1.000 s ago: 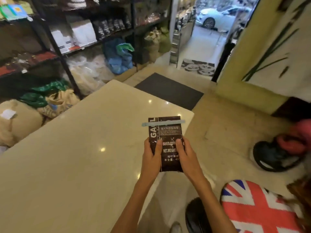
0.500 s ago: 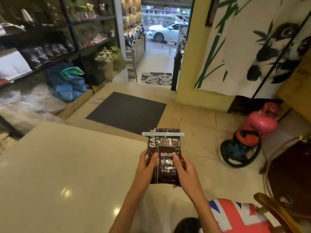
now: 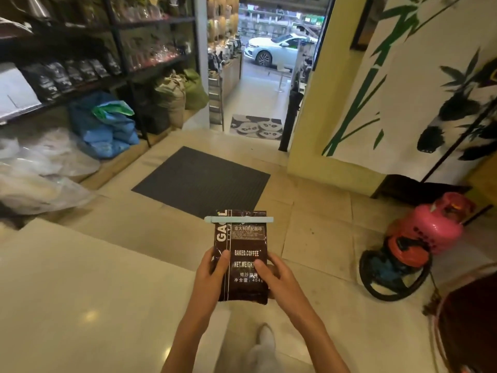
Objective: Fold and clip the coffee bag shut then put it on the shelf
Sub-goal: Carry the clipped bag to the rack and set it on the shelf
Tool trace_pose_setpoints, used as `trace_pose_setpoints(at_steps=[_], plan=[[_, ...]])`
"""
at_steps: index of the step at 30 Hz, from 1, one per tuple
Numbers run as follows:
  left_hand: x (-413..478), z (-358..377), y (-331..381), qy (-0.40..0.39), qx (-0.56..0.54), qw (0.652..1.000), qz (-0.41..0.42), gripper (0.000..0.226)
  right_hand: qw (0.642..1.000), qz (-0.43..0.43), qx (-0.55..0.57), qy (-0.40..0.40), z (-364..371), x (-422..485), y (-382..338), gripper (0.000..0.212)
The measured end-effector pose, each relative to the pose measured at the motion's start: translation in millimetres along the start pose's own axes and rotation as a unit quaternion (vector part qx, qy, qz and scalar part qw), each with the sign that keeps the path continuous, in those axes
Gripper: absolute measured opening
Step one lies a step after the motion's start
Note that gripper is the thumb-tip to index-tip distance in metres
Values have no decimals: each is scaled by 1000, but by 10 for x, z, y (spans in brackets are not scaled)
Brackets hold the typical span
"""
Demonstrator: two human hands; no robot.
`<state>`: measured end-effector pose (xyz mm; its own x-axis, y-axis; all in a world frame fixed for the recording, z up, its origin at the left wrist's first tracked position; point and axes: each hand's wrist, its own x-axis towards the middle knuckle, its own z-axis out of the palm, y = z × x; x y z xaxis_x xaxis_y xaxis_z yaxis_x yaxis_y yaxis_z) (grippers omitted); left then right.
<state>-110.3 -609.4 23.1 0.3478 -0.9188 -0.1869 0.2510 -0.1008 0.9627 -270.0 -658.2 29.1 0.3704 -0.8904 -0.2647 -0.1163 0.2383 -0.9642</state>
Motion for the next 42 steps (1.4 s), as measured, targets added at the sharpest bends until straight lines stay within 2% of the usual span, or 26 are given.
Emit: trace_pose_setpoints(at_steps=[6, 14, 19, 24, 26, 31, 35, 39, 42], plan=[[1051, 415, -47, 43, 10, 999, 5, 17, 998, 18, 4, -61, -517, 1147, -96, 39], [2881, 1713, -44, 34, 14, 999, -6, 29, 997, 13, -18, -76, -1865, 2946, -537, 57], [3612, 1991, 183, 60, -16, 998, 4, 38, 993, 7, -21, -114, -2136, 3768, -895, 43], [4291, 1509, 432, 162, -15, 986, 29, 30, 976, 5, -40, -213, -1587, 4677, -1223, 27], [4498, 1197, 486, 199, -17, 979, 37, 25, 966, 3, -46, -253, -1238, 4998, -1296, 28], [5034, 329, 751, 291, -11, 955, 64, 31, 933, -21, -70, -354, -226, 5843, -1563, 31], [5376, -384, 1050, 355, -33, 931, 79, 36, 913, -46, -104, -392, 636, 6444, -1866, 36], [5649, -1132, 1313, 419, -44, 902, 97, 33, 887, -50, -118, -444, 1549, 6936, -2074, 49], [5654, -1666, 1391, 482, -55, 867, 111, 28, 865, -52, -133, -480, 2282, 7060, -2130, 45]])
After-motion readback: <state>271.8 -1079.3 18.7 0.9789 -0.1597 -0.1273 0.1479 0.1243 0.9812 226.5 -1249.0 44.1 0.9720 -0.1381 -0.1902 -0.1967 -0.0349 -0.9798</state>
